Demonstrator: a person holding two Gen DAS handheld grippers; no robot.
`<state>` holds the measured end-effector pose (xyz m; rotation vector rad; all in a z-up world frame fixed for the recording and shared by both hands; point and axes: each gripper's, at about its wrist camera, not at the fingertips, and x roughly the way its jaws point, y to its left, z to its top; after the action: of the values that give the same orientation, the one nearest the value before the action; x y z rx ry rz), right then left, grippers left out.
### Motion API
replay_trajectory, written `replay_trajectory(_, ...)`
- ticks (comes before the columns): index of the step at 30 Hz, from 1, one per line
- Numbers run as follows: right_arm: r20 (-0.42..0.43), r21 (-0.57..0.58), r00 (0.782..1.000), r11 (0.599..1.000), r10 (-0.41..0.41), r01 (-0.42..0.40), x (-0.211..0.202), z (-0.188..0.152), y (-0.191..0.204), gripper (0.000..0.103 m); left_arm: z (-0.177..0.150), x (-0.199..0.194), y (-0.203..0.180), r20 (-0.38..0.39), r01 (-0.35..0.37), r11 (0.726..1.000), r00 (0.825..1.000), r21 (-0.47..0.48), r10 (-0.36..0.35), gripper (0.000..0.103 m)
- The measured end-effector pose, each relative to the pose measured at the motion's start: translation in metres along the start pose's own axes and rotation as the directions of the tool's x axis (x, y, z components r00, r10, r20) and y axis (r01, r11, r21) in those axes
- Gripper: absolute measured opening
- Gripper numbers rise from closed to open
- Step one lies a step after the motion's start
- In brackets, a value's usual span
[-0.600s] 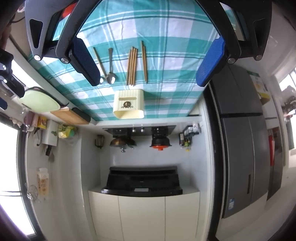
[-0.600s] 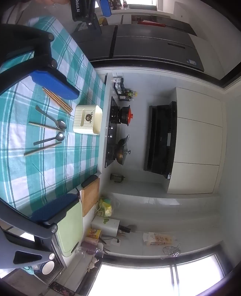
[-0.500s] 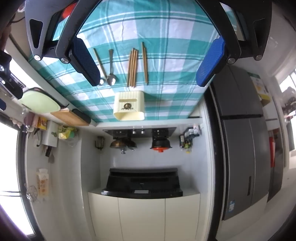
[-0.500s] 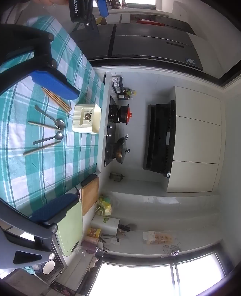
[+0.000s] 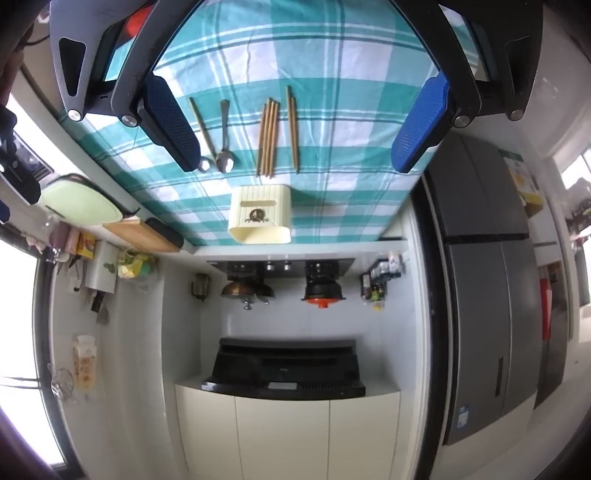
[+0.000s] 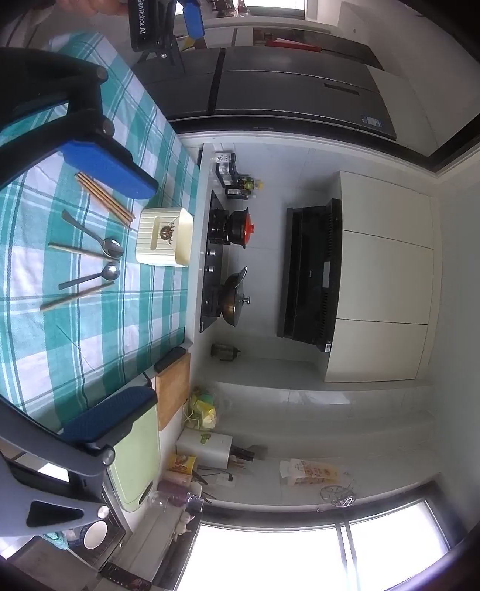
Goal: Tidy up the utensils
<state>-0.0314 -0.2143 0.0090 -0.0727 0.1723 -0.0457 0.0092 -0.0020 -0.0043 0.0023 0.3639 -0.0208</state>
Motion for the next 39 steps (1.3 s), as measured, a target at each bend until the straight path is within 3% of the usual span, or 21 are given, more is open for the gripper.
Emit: replay_trajectory(39,0.014,0.017,1.0,1.0,-0.012,0.012,0.006,-0.011,-0.003,0.103,-0.006,0.004,-0.006,-0.005,0.001,1.0,1.0,0.001,-0.001,0.103)
